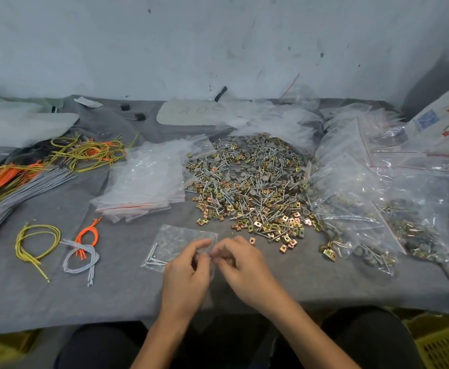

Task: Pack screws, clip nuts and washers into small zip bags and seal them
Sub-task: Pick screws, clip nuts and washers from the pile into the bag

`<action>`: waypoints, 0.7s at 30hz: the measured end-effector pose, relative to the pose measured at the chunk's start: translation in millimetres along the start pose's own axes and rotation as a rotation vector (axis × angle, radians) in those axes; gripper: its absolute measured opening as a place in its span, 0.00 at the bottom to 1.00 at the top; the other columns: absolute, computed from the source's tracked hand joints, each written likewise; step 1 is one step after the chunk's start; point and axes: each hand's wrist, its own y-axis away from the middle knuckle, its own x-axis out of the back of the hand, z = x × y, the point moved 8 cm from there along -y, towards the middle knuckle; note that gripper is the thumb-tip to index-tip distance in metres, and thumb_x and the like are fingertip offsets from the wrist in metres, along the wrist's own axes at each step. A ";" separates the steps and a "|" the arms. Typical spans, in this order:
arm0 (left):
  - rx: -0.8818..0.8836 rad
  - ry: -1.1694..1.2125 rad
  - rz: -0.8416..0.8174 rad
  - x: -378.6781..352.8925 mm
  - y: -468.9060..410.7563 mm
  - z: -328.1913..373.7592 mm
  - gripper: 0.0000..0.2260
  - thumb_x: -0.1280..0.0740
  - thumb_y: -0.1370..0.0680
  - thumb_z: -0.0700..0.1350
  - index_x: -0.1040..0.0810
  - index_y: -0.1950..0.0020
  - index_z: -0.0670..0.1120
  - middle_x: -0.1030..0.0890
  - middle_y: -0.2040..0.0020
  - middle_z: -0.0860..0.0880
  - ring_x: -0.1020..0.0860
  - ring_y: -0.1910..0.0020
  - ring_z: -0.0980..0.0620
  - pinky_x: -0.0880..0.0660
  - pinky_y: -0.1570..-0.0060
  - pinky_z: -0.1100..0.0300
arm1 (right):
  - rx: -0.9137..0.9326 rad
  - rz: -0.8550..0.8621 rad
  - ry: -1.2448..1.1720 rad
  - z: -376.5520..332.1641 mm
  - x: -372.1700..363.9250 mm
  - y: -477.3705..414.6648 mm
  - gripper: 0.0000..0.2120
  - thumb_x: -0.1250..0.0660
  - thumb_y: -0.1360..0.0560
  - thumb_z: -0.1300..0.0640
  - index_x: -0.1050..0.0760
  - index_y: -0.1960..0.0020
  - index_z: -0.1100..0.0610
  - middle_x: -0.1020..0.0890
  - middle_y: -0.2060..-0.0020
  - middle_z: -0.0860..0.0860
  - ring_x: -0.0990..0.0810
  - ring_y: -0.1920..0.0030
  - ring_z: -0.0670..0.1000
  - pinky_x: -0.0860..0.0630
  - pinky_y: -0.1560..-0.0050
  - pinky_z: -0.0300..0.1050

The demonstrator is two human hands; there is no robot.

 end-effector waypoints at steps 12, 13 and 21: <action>-0.019 0.011 -0.003 -0.6 4.3 2.0 0.15 0.34 0.21 0.40 0.19 0.42 0.59 0.19 0.65 0.58 0.24 0.73 0.58 0.32 0.72 0.70 | 0.134 -0.211 0.505 -5.6 0.8 4.9 0.12 0.42 0.18 0.51 0.24 0.38 0.48 0.30 0.49 0.49 0.29 0.45 0.53 0.30 0.50 0.49; -0.020 0.009 -0.007 -1.5 4.3 1.8 0.14 0.34 0.21 0.40 0.19 0.42 0.57 0.20 0.67 0.57 0.24 0.74 0.58 0.31 0.73 0.69 | 0.147 -0.210 0.533 -6.6 4.9 5.5 0.11 0.42 0.18 0.52 0.25 0.38 0.48 0.29 0.47 0.49 0.29 0.44 0.53 0.29 0.50 0.49; -0.026 -0.012 0.019 0.9 3.1 4.5 0.13 0.34 0.23 0.41 0.17 0.42 0.55 0.27 0.72 0.58 0.28 0.74 0.58 0.34 0.71 0.67 | -0.001 -0.008 0.548 27.2 76.7 -11.5 0.07 0.37 0.19 0.55 0.23 0.44 0.48 0.24 0.47 0.45 0.28 0.44 0.50 0.28 0.49 0.47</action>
